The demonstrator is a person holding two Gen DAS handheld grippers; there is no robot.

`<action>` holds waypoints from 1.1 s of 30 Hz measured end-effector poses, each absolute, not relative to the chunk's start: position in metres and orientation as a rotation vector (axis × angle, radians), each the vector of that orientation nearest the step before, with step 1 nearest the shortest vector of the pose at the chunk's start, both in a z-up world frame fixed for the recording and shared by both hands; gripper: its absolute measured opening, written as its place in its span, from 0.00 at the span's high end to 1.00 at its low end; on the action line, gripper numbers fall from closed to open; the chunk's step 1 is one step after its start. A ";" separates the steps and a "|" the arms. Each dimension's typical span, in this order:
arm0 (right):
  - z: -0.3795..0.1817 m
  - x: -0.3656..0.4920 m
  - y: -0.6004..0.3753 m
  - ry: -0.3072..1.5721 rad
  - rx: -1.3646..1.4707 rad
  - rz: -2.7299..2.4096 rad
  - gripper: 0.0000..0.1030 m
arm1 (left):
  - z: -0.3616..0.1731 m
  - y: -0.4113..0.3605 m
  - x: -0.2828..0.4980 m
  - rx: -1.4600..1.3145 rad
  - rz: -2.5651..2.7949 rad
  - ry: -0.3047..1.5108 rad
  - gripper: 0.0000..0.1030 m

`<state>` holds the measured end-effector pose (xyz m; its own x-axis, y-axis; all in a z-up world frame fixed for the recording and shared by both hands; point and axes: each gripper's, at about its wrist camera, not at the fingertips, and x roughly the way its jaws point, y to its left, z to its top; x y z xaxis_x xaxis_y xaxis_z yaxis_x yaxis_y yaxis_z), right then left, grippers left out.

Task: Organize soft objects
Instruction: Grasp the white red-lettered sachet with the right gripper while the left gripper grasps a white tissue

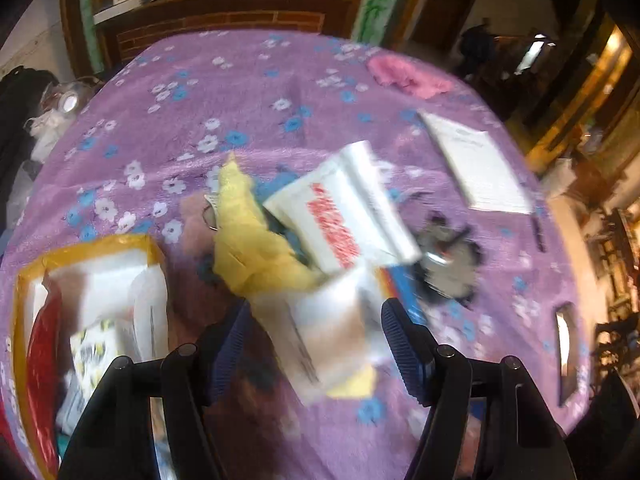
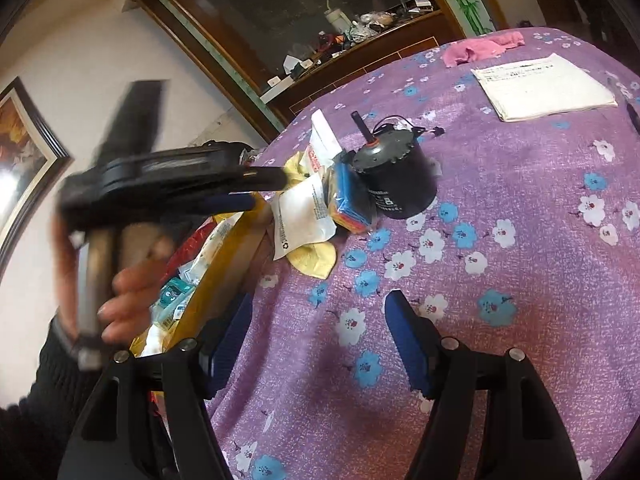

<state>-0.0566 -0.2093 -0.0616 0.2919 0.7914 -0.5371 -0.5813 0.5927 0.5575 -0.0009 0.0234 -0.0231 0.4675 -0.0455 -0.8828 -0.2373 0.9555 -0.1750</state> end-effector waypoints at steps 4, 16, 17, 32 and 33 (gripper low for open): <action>-0.059 -0.062 -0.208 0.854 0.247 0.941 0.34 | -0.039 0.025 0.006 -0.311 0.150 1.144 0.50; -0.063 -0.057 -0.206 0.897 0.256 0.933 0.34 | -0.027 0.011 -0.063 -0.446 0.084 1.071 0.92; -0.063 -0.057 -0.205 0.902 0.253 0.930 0.34 | -0.025 0.011 -0.073 -0.465 0.070 1.059 0.92; -0.015 -0.021 -0.104 0.851 0.082 0.931 0.34 | 0.016 0.067 -0.189 -0.641 0.093 0.875 0.92; -0.015 -0.014 -0.092 0.853 0.063 0.903 0.34 | 0.018 0.071 -0.194 -0.647 0.096 0.866 0.92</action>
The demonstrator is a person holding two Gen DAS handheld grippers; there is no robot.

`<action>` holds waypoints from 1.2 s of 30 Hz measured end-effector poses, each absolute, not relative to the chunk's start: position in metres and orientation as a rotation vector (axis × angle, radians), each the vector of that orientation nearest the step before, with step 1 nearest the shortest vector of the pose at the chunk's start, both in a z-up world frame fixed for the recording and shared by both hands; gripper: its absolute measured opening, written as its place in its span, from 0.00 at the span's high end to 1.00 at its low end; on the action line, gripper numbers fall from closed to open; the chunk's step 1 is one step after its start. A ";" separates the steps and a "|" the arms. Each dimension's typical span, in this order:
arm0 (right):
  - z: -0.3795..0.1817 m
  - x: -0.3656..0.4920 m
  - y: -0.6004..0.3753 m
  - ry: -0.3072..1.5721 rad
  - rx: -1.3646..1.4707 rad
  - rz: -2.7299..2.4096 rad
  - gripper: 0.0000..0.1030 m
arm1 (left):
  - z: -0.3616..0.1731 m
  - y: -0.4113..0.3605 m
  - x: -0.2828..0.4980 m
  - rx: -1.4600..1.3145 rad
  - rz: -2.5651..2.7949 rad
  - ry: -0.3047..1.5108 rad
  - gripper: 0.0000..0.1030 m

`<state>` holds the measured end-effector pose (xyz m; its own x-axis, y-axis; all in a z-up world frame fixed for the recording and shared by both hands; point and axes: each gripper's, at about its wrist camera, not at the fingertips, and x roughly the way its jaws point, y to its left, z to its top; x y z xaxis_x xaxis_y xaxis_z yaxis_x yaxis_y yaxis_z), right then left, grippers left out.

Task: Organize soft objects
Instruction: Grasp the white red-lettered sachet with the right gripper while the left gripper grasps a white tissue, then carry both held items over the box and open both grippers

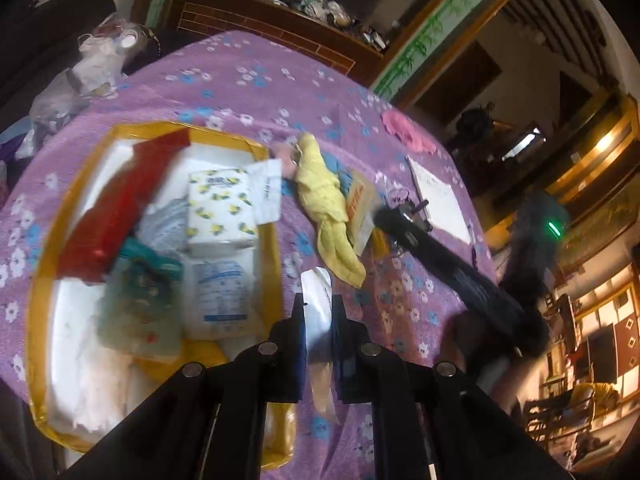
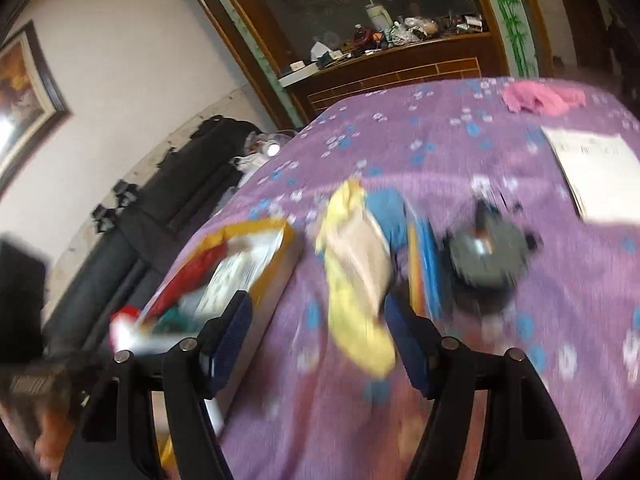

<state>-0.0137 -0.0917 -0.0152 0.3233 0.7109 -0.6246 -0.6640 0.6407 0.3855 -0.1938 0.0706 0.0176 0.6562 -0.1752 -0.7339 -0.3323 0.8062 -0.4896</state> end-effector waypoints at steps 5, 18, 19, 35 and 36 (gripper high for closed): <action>-0.033 0.007 -0.062 0.902 -0.003 0.805 0.73 | 0.020 0.089 -0.212 -0.673 0.120 0.841 0.92; 0.006 -0.035 -0.117 0.788 0.117 0.834 0.91 | 0.012 0.103 -0.240 -0.679 0.168 0.851 0.92; 0.010 -0.041 -0.120 0.783 0.133 0.861 0.91 | 0.012 0.104 -0.244 -0.677 0.178 0.855 0.92; -0.003 -0.105 -0.023 0.957 0.118 1.313 0.91 | -0.011 0.101 -0.262 -0.673 0.193 0.928 0.92; -0.007 -0.105 -0.014 0.970 0.102 1.326 0.91 | -0.013 0.100 -0.261 -0.659 0.207 0.936 0.91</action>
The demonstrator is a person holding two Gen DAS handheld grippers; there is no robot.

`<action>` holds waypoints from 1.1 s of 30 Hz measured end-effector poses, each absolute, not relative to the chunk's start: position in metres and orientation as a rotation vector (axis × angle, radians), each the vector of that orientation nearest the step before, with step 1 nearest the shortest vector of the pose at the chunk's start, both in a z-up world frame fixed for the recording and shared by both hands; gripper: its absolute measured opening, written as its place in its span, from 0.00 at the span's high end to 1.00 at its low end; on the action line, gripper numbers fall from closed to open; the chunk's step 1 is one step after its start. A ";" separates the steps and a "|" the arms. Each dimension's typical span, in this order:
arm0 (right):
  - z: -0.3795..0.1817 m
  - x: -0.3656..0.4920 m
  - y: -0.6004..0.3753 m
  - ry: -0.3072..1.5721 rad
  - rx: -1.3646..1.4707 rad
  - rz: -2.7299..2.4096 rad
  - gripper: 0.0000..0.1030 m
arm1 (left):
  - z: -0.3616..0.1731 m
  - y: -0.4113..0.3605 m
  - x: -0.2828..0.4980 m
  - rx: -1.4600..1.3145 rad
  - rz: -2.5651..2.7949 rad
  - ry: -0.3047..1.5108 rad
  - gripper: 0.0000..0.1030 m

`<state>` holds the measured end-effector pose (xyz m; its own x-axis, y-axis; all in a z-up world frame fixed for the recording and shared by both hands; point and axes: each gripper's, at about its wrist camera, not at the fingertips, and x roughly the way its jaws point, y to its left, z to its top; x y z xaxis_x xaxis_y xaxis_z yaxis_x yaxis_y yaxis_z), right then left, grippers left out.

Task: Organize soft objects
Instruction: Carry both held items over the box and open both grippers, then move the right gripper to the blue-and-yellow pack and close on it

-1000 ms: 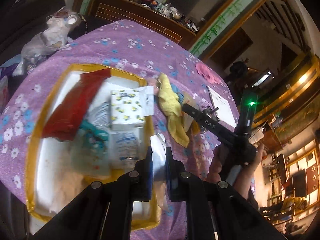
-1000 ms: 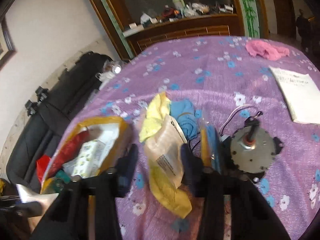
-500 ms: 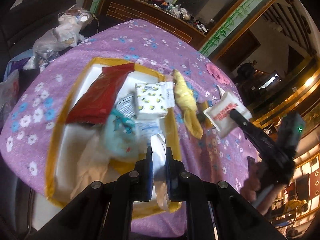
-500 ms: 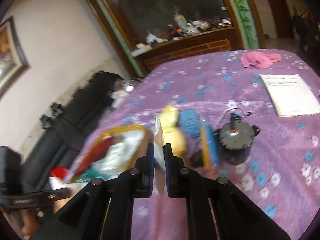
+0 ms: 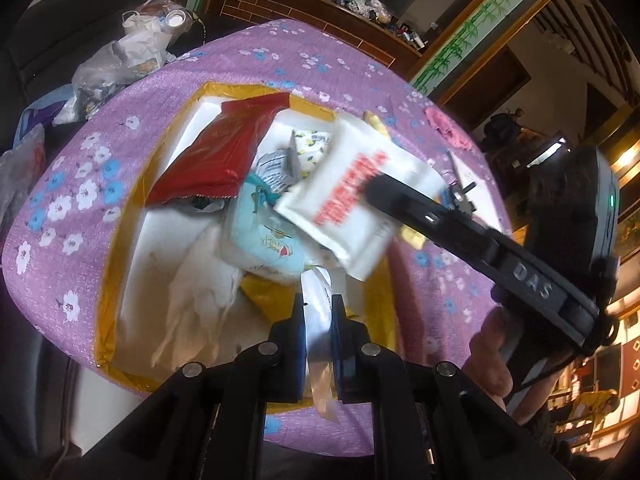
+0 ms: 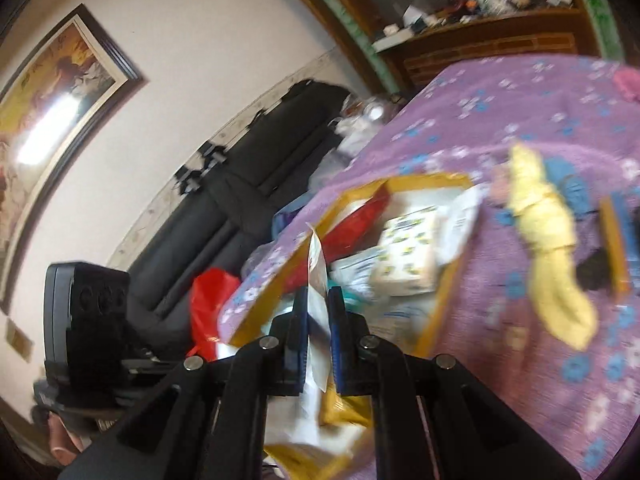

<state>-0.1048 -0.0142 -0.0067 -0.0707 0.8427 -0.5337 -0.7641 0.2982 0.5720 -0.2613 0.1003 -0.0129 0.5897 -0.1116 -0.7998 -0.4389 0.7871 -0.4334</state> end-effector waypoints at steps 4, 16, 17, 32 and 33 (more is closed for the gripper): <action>-0.018 -0.101 0.000 0.995 0.044 1.284 0.90 | -0.017 0.099 -0.260 -0.633 0.247 0.956 0.77; -0.025 -0.102 -0.061 1.080 0.041 1.209 0.45 | 0.010 0.091 -0.266 -0.472 0.328 0.948 0.35; -0.025 -0.102 -0.065 1.086 0.036 1.204 0.45 | 0.012 0.085 -0.264 -0.421 0.316 0.981 0.35; -0.041 -0.070 -0.162 1.005 0.151 1.027 0.45 | 0.059 0.027 -0.234 -0.355 0.128 0.931 0.35; -0.044 -0.066 -0.170 0.996 0.163 1.008 0.45 | 0.057 0.023 -0.229 -0.372 0.110 0.931 0.35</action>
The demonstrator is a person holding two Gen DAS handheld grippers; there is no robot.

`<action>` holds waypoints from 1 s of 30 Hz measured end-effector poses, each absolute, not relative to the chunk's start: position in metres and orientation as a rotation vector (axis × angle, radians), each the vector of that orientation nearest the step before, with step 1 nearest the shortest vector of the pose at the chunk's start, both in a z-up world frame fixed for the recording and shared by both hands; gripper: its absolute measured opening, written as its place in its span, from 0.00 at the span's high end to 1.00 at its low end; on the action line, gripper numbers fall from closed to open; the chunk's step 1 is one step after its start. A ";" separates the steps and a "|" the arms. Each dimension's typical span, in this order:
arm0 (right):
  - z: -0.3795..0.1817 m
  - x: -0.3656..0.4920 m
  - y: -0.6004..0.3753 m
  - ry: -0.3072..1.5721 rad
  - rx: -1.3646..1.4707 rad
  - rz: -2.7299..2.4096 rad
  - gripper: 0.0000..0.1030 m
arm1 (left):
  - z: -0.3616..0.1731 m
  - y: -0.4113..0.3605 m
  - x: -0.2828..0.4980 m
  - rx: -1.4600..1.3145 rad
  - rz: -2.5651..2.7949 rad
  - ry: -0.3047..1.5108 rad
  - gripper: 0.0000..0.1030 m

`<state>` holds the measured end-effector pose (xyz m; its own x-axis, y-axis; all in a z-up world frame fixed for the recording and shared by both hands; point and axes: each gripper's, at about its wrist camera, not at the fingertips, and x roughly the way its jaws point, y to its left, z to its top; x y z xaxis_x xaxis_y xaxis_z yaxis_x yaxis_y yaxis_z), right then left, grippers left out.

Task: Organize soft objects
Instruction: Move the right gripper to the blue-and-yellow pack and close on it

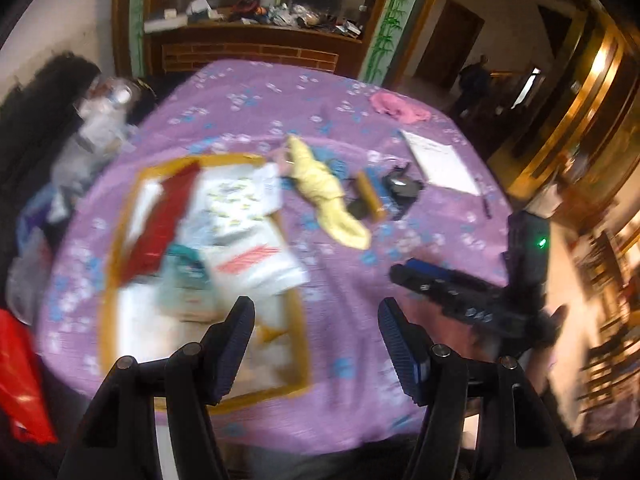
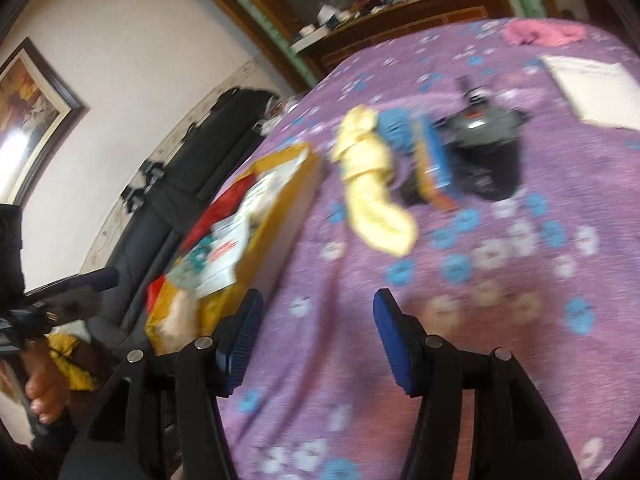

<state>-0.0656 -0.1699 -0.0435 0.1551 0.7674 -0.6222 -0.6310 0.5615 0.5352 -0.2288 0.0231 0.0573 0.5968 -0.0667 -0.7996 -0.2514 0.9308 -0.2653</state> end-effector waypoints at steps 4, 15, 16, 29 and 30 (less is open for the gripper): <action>-0.051 -0.056 -0.192 0.968 0.199 0.968 0.45 | 0.053 0.002 -0.206 -0.401 0.051 0.913 0.35; -0.059 -0.055 -0.219 0.885 0.260 0.909 0.45 | 0.027 -0.016 -0.177 -0.465 0.067 0.919 0.35; -0.059 -0.055 -0.219 0.883 0.263 0.909 0.45 | 0.025 -0.016 -0.176 -0.465 0.079 0.919 0.35; -0.059 -0.036 -0.197 0.971 0.260 0.868 0.45 | 0.015 -0.002 -0.169 -0.500 0.098 0.920 0.35; -0.054 -0.033 -0.190 0.959 0.242 0.852 0.46 | 0.015 -0.001 -0.170 -0.499 0.103 0.916 0.35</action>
<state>-0.0327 -0.1903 -0.0544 0.2874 0.7302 -0.6198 -0.5295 0.6604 0.5324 -0.1699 -0.0010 0.0149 0.6123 -0.1235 -0.7809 -0.2933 0.8818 -0.3694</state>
